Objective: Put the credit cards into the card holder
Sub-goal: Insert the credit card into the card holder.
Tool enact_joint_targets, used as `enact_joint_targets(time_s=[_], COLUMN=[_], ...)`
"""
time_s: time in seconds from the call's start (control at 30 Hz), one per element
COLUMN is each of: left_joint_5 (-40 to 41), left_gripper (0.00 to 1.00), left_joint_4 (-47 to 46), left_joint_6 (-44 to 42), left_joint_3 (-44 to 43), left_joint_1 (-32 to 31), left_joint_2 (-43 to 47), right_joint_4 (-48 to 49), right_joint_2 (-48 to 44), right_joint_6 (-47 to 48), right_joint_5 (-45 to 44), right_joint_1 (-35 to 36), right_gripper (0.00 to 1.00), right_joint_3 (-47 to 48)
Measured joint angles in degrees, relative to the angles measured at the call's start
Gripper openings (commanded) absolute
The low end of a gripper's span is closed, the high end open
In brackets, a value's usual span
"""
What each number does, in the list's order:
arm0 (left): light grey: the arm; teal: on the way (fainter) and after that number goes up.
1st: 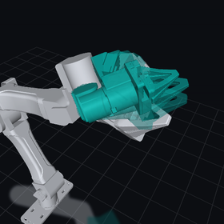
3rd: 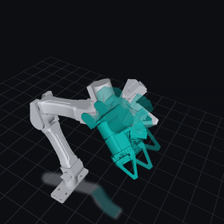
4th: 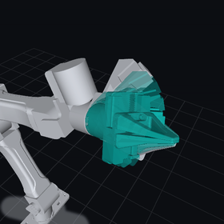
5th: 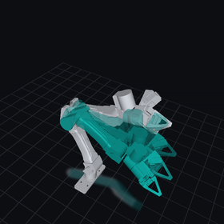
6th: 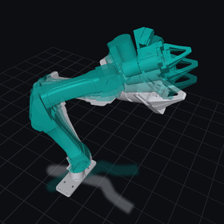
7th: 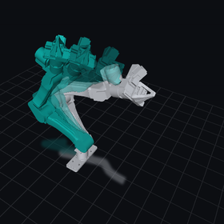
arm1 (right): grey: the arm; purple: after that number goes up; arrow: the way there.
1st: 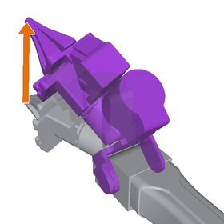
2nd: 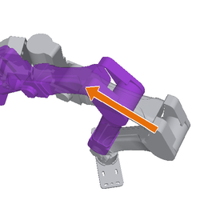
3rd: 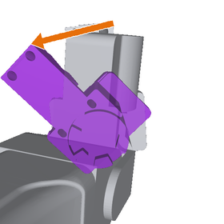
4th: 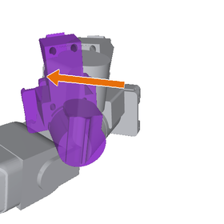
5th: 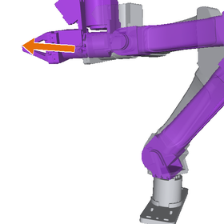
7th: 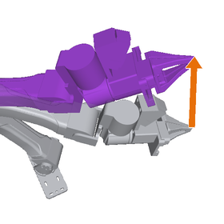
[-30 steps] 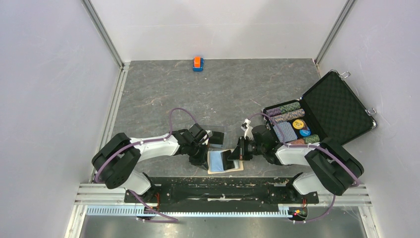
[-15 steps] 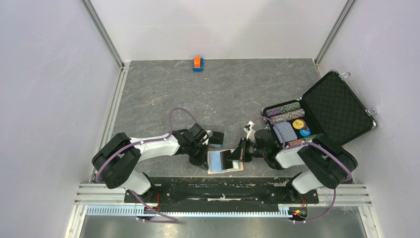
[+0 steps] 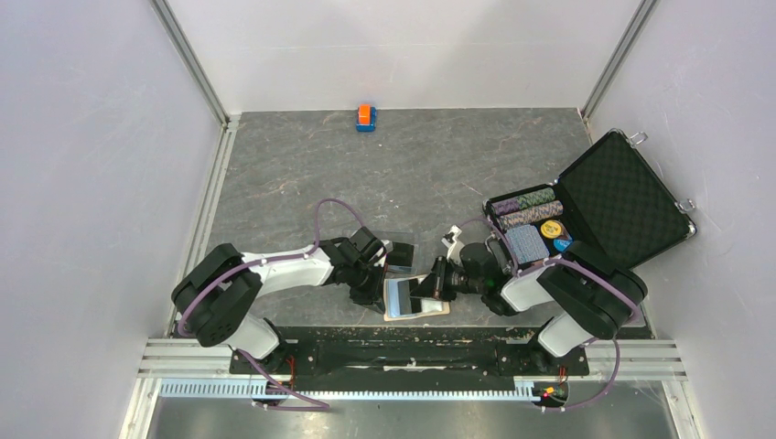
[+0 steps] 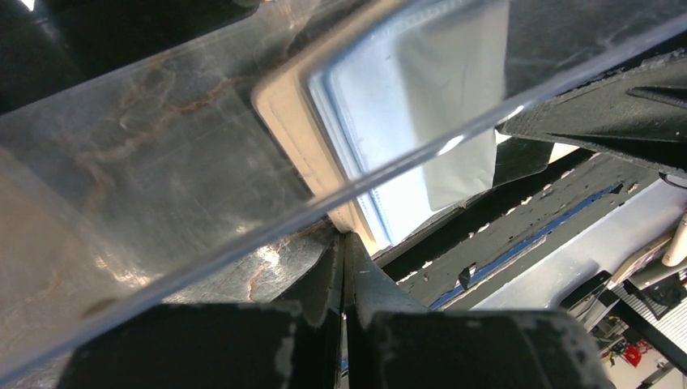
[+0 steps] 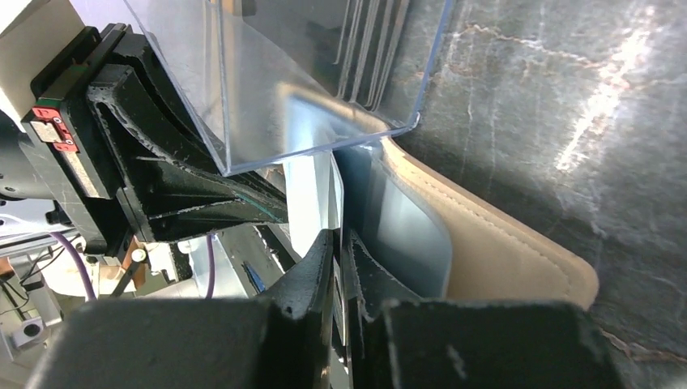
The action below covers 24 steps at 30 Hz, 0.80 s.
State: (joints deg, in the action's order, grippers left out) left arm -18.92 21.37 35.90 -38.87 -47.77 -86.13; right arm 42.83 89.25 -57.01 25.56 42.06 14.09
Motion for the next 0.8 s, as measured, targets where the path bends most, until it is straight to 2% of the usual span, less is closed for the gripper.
enact_joint_targets(time_s=[0.07, 0.13, 0.4, 0.63, 0.8], left_joint_5=[-0.02, -0.04, -0.50, -0.81, -0.90], left_gripper=[0.02, 0.02, 0.02, 0.02, 0.02], left_joint_4=[0.22, 0.37, 0.61, 1.38, 2.19], left_joint_6=[0.00, 0.00, 0.00, 0.00, 0.00], left_joint_3=[-0.20, -0.33, -0.79, -1.79, -2.56], left_joint_1=[0.00, 0.00, 0.00, -0.28, -0.39], left_joint_2=[-0.15, -0.26, -0.85, -1.92, -2.58], right_joint_4=[-0.37, -1.55, -11.91, -20.15, -19.06], right_joint_2=[0.17, 0.17, -3.28, -3.17, -1.66], right_joint_6=[0.09, 0.59, 5.70, 11.02, 11.23], right_joint_5=[-0.13, -0.44, -1.73, -2.05, -1.55], right_joint_1=[0.39, 0.68, 1.86, 3.37, 3.78], right_gripper=[0.15, 0.26, 0.50, 0.53, 0.44], right_joint_3=[0.57, 1.14, 5.38, 10.97, 11.82])
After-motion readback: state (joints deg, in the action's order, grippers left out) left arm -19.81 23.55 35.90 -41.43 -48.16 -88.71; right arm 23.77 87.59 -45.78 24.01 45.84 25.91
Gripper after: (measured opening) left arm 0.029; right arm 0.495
